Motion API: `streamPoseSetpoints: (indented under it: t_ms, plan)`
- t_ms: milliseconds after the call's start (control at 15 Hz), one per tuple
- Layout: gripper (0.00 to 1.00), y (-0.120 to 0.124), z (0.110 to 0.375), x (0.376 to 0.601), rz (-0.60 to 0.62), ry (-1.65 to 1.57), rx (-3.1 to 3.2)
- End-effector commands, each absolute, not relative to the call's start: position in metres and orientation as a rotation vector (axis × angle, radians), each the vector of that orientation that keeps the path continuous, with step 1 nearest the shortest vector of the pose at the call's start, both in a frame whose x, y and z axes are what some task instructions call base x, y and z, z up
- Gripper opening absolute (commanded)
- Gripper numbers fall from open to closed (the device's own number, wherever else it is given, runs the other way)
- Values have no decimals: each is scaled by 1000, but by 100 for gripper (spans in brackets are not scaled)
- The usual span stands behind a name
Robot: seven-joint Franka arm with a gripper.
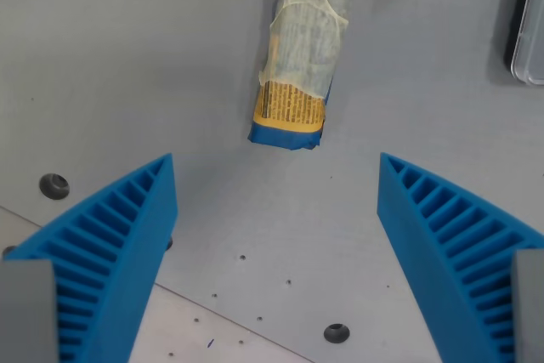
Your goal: Pick up the blue bag
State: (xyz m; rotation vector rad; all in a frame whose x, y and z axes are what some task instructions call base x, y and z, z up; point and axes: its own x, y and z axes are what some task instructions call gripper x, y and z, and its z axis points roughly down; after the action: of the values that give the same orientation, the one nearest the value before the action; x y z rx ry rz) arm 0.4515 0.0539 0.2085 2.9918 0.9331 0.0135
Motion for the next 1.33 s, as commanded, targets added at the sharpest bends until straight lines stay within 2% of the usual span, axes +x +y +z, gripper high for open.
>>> streamPoseSetpoints:
  t_ms: [67,1333]
  plan:
    - [100,56,209,457,5,974,2975]
    - [100,55,145,457,5,974,2975]
